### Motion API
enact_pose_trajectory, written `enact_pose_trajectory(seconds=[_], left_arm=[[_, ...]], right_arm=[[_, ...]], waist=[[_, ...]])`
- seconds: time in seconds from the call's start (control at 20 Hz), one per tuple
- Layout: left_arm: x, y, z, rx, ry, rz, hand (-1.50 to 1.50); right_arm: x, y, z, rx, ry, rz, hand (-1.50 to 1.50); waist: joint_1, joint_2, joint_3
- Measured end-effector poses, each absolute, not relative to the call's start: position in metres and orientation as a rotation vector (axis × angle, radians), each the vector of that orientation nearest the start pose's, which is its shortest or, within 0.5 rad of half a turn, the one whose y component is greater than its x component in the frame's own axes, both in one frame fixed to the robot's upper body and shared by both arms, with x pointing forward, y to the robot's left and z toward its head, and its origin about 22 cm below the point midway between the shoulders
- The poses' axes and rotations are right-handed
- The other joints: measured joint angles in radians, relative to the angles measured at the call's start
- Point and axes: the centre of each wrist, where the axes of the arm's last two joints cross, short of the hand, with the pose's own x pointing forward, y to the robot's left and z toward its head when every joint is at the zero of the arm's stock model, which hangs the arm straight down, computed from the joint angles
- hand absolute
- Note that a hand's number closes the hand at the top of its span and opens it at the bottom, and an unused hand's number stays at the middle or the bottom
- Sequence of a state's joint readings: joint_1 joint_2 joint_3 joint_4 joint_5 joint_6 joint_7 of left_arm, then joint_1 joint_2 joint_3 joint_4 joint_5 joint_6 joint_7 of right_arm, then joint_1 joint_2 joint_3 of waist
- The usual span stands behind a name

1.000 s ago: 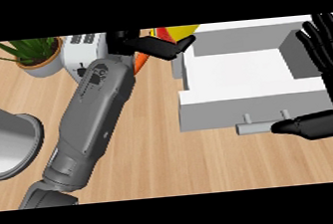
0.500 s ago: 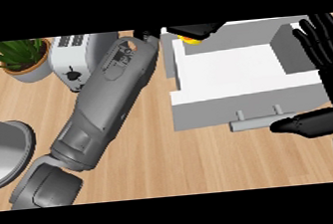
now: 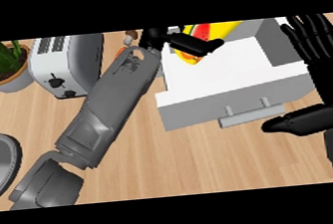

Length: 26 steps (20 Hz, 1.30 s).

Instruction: Pick up the cup, place it into the drawer and close the drawer

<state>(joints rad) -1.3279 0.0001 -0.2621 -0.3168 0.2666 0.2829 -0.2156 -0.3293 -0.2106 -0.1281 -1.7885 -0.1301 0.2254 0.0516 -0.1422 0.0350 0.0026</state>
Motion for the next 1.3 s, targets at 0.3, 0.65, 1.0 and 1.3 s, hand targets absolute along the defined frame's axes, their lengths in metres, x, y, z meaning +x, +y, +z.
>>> enact_pose_trajectory(seconds=[0.3,0.65,1.0,1.3], left_arm=[[0.441,0.041,0.118,0.006,-1.728,-0.453,-1.50],[0.438,0.042,0.115,-0.140,-1.784,-0.320,-1.50],[0.438,0.039,0.127,-0.246,-1.881,-0.147,-1.50],[0.439,0.041,0.123,-0.235,-1.907,-0.066,-1.50]], right_arm=[[0.293,-0.249,0.158,0.154,-2.058,0.361,-1.50],[0.297,-0.221,0.161,0.414,-2.026,0.509,1.50],[0.293,-0.212,0.154,0.553,-1.842,0.829,1.50],[0.286,-0.225,0.148,0.355,-1.661,1.077,-1.50]], waist=[[-0.043,0.011,-0.001],[-0.063,0.016,-0.002],[-0.040,0.005,-0.003],[0.018,-0.009,-0.002]])
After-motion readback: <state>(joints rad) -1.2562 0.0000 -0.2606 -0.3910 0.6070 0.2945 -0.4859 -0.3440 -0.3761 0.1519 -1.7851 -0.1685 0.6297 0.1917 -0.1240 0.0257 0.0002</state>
